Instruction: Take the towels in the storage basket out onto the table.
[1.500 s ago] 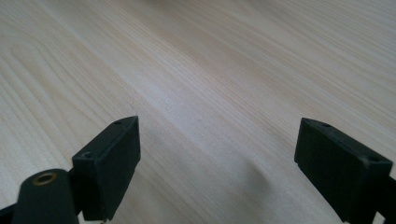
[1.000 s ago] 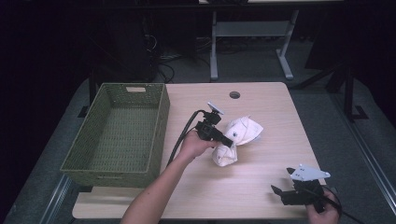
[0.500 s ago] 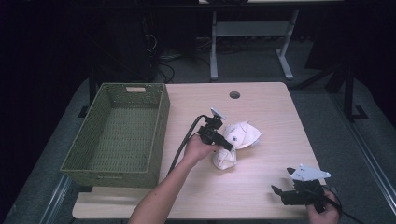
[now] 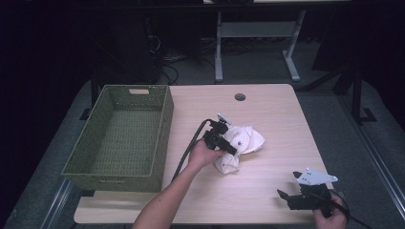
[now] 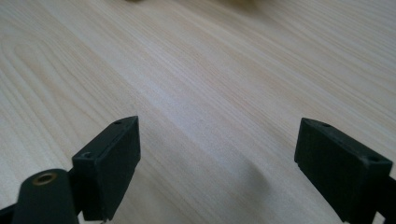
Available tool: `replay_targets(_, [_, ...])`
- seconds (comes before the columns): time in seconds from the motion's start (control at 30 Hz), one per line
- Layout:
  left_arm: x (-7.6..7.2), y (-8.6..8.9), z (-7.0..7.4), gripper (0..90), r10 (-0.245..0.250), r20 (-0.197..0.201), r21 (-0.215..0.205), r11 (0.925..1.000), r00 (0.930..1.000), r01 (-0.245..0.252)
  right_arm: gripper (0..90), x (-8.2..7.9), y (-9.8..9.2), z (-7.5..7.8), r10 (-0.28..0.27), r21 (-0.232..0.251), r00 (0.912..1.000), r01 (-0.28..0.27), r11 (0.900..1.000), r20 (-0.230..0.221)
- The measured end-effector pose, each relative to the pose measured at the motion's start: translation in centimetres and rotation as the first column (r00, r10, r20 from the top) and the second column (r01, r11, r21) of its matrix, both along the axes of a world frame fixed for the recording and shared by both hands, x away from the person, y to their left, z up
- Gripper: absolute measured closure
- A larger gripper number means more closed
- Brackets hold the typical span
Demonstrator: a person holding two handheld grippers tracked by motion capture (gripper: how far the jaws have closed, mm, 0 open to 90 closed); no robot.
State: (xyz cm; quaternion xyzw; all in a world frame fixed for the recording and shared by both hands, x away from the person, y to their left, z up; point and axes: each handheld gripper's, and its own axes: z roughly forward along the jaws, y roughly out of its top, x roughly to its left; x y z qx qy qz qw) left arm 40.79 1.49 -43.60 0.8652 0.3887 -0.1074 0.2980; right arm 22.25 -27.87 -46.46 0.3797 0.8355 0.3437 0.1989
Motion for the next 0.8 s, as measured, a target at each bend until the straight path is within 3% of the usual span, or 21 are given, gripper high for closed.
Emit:
replay_targets(0.23, [-0.2,-0.3,0.0,58.0,-0.012,0.037,0.046,0.9989,0.9992,0.01,14.0,0.0,0.0,0.0,0.001,-0.001,1.0,-0.001,1.0,0.0])
replay_targets(0.4, [-0.5,-0.4,0.3,52.7,-0.004,0.069,0.039,0.9992,0.9976,0.001,14.0,0.0,0.0,0.0,-0.001,0.004,1.0,0.001,1.0,0.001])
replay_targets(0.63, [-1.2,-0.1,1.3,44.4,-0.008,0.147,0.075,0.9972,0.9891,-0.003,14.0,0.0,-0.1,0.0,0.0,-0.004,1.0,0.0,1.0,0.003])
replay_targets(0.8, [-1.4,0.5,1.7,36.5,0.004,0.155,0.061,0.9981,0.9879,-0.013,14.0,0.0,-0.1,0.0,-0.002,-0.002,1.0,0.002,1.0,0.001])
